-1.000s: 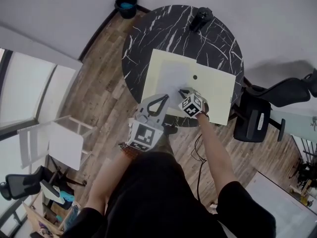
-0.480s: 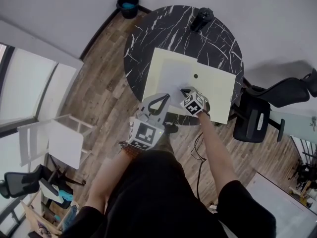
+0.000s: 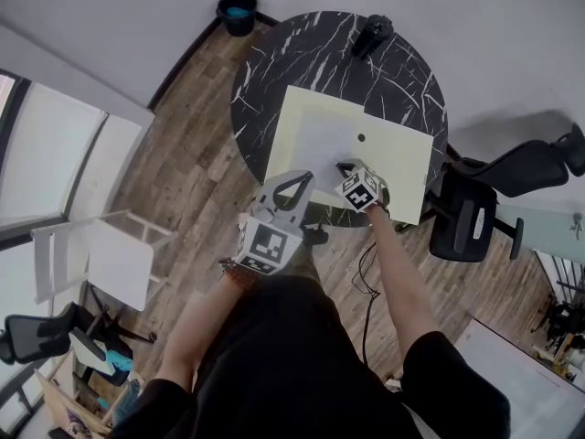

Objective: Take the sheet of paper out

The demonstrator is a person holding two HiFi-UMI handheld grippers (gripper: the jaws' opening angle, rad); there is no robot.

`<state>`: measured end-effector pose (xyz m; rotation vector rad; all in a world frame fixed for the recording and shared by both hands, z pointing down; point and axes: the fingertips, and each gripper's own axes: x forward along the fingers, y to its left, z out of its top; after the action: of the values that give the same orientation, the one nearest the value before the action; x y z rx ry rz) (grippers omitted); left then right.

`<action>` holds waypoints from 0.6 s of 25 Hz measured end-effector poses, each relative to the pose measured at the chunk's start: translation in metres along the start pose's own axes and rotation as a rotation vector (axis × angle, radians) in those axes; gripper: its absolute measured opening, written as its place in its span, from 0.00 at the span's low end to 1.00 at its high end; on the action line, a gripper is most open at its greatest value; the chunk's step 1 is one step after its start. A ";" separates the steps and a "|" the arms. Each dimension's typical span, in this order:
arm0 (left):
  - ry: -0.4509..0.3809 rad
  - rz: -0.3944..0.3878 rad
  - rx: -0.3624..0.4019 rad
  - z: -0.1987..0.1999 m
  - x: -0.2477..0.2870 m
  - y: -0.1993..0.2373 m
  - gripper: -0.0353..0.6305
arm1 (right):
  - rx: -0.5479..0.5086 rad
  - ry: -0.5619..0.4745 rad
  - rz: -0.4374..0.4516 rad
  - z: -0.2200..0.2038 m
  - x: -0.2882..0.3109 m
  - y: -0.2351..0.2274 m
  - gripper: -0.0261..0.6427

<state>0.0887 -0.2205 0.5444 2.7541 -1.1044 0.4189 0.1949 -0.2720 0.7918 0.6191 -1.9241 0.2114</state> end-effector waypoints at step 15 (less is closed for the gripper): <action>-0.023 0.013 0.015 0.005 -0.025 -0.001 0.06 | 0.007 0.005 -0.045 0.002 -0.021 0.002 0.04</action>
<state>0.0734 -0.2044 0.5316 2.7732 -1.1299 0.3997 0.1989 -0.2646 0.7721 0.6650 -1.9032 0.1913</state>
